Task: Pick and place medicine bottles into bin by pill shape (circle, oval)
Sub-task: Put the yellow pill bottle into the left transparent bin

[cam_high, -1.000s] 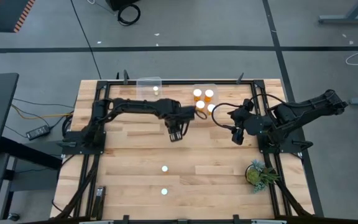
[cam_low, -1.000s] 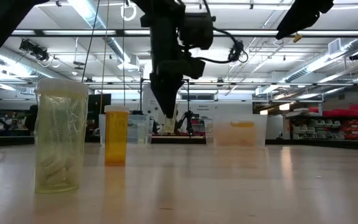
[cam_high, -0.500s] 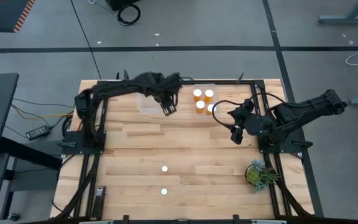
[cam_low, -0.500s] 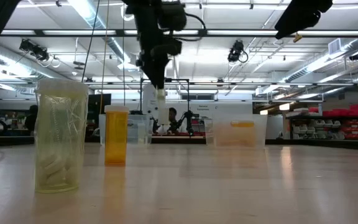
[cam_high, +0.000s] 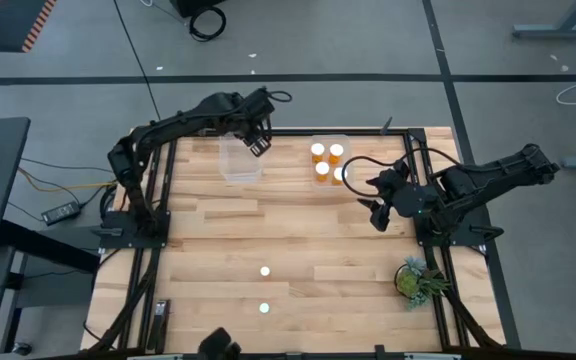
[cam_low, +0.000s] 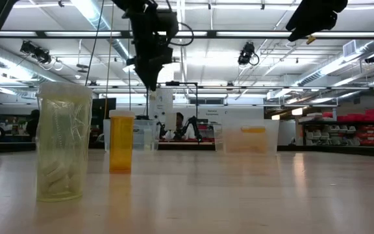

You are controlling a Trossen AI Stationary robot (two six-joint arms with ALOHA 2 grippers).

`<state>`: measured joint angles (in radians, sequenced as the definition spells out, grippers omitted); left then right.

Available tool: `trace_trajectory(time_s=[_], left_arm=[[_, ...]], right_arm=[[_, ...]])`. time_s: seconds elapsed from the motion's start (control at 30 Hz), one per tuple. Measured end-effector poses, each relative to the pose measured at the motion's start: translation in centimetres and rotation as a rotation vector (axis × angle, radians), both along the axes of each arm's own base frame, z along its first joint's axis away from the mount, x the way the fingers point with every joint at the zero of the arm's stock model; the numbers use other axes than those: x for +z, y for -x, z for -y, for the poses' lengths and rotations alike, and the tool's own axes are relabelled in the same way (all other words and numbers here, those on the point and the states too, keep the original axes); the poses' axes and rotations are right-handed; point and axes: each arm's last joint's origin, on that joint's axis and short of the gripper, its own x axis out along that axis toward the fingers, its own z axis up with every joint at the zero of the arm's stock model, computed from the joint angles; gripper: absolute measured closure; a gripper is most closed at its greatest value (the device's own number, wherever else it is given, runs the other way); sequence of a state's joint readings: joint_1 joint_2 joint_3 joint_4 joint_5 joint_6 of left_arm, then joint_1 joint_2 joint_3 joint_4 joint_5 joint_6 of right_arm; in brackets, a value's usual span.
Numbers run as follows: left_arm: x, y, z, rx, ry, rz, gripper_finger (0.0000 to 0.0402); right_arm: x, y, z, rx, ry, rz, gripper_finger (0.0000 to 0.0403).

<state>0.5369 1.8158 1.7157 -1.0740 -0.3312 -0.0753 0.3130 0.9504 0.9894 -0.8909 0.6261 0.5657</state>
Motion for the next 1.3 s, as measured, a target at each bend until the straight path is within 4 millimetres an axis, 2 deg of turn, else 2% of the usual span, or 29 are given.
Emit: trace_trajectory(time_s=[0.13,0.27,0.4,0.6,0.87,1.13,1.3], left_arm=[[-1.1,1.1,-1.7,0.08,-0.016,-0.022,0.0279],[-3.2,2.5,-2.8,0.147,0.025,-0.066,0.0284],[-5.8,3.7,-3.2,0.169,0.074,-0.122,0.0276],[-8.8,4.1,-3.4,0.149,0.125,-0.065,0.0267],[-10.5,4.6,-4.2,0.186,0.092,-0.011,0.0284],[-12.1,5.3,-4.4,0.228,0.087,0.019,0.0271],[-12.4,5.5,-4.2,0.228,0.101,0.006,0.0277]], right_arm=[[0.0,0.0,0.0,-0.011,-0.008,0.006,0.0125],[0.0,0.0,0.0,-0.018,-0.016,0.011,0.0125],[0.0,0.0,0.1,-0.03,-0.008,0.016,0.0125],[0.0,0.0,0.1,-0.04,0.003,0.02,0.0125],[0.0,0.0,0.1,-0.04,0.003,0.02,0.0125],[0.0,0.0,0.1,-0.04,0.003,0.02,0.0125],[0.0,0.0,0.1,-0.039,0.003,0.019,0.0125]])
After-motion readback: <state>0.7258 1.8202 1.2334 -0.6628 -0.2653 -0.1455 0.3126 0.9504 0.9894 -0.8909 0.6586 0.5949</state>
